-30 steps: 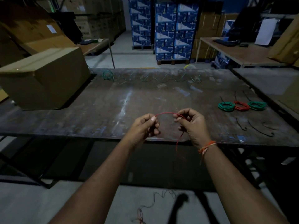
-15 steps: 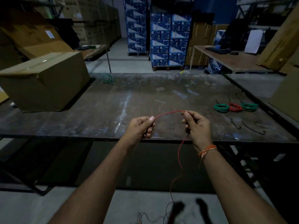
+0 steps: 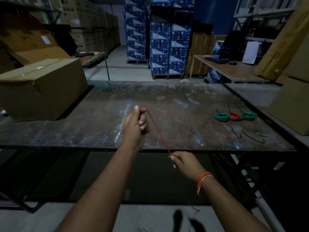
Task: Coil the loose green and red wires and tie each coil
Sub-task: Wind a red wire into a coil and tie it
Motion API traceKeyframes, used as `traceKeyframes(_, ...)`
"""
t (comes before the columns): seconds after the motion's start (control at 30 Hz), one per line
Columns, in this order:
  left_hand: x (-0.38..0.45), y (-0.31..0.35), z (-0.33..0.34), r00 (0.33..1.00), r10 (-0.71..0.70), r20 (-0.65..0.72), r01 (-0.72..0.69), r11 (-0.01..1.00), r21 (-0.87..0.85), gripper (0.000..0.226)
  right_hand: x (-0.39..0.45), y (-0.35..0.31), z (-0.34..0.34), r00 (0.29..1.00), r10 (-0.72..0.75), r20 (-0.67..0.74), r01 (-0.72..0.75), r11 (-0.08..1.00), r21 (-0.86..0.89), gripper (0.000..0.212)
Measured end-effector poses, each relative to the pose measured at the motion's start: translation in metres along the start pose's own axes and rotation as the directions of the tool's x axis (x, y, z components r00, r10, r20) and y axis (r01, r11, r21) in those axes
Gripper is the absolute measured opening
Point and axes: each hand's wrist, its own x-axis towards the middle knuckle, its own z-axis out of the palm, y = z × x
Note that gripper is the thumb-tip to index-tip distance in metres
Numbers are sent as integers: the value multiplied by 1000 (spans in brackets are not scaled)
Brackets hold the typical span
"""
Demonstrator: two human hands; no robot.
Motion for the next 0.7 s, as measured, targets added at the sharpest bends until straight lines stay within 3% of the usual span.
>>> traceKeyframes(0.1,11,1,-7,984,-4,-179,-3,999,-39,33,-11,-5,-6,989,-95,-110,94,995,-17,13)
traceKeyframes(0.2,15,1,-12,976,4,-216,-16,999,-51,30,-17,-10,-17,932,-276,-233,263,961,-86,9)
traceKeyframes(0.3,11,-7,-14,994,23,-111,-6,989,145,24,-18,-25,-32,853,-447,-271,424,895,-142,13)
traceKeyframes(0.4,0,-21,-10,999,-12,49,-4,952,305,27,-19,-44,-45,788,-515,-338,497,856,-145,20)
traceKeyframes(0.6,-30,-44,5,954,-159,255,46,916,398,35,-17,-57,-52,752,-473,-459,509,859,-52,15)
traceKeyframes(0.7,-31,-55,8,942,-192,276,94,939,331,40,-10,-50,-56,751,-393,-530,476,879,23,12)
